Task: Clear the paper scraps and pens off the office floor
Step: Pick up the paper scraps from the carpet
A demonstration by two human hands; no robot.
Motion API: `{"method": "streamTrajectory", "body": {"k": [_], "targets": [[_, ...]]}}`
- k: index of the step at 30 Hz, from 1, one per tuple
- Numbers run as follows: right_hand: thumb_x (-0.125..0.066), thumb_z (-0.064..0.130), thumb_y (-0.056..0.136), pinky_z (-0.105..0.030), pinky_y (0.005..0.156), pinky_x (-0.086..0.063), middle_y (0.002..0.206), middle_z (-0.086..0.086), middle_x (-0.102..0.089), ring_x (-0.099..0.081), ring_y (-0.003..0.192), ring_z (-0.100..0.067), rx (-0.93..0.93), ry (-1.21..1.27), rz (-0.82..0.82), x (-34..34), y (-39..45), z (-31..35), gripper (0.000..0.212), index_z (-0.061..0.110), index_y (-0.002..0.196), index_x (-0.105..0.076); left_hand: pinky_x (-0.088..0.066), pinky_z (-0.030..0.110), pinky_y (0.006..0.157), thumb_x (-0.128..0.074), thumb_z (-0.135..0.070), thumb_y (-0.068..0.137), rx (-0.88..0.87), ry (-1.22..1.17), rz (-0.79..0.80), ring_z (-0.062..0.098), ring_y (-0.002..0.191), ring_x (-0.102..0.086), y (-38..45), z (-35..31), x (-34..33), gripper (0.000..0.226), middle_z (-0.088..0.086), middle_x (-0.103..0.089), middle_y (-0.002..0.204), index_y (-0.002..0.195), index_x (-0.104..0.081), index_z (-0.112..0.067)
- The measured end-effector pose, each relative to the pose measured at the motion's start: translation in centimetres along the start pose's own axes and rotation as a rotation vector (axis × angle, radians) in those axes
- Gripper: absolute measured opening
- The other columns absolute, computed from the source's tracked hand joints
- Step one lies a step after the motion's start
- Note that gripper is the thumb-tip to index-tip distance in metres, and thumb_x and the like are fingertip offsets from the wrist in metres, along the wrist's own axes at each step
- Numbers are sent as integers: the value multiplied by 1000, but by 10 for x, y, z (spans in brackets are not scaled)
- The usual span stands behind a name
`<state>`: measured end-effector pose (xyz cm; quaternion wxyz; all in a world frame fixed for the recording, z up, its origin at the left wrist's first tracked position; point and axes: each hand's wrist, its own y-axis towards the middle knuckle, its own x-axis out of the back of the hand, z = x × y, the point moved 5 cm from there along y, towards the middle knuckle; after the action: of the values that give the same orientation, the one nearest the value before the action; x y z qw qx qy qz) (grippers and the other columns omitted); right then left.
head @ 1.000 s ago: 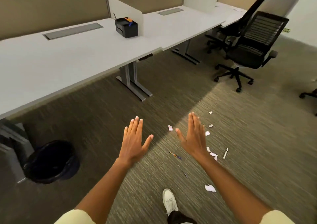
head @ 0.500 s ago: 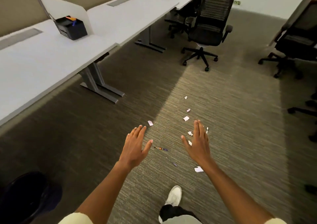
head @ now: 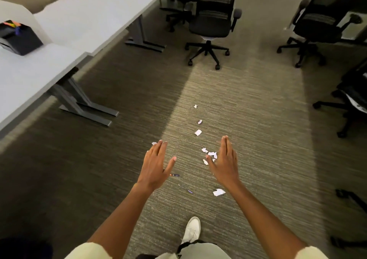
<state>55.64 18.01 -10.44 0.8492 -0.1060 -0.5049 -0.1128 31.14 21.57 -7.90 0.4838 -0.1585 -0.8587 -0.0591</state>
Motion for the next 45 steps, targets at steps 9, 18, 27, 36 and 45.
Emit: {"method": "streamTrajectory", "body": {"k": [9,18,27,36,45], "targets": [[-53,47,93,-47,121,-17,164,-13,-6,-11,151,-29,-96,29,8,9,45,-35,90,8,155,-1,-29,39,114,-30,-60,91,-12,8,35,26,141,-31,62,-7,-16,74,12,-35,153,147,-31,-12],[-56,43,91,-45,118,-25,162,-17,-15,-17,149,-32,-281,89,42,-17,75,-45,88,7,154,-6,-25,43,119,-40,-51,96,-12,5,126,27,146,-25,133,37,-20,67,13,-31,156,149,-29,-11],[-55,43,92,-44,119,-25,162,-15,-13,-14,149,-31,-526,104,-9,-52,115,-41,87,11,155,-4,-27,46,118,-42,-49,96,-87,20,268,31,144,-29,237,92,-37,66,17,-36,153,148,-30,-10],[-59,39,90,-44,119,-24,159,-19,-19,-16,148,-32,-669,90,11,-106,129,-83,87,9,154,-9,-33,49,114,-26,-60,90,-165,141,401,33,140,-35,272,140,-92,76,17,-42,149,146,-35,-9],[-62,49,86,-48,110,-38,150,-20,-32,-35,137,-36,-731,25,86,-215,142,-182,89,12,152,-15,-40,48,107,-31,-57,91,-139,195,483,34,131,-45,286,209,-221,72,21,-49,141,142,-39,-6]]}}
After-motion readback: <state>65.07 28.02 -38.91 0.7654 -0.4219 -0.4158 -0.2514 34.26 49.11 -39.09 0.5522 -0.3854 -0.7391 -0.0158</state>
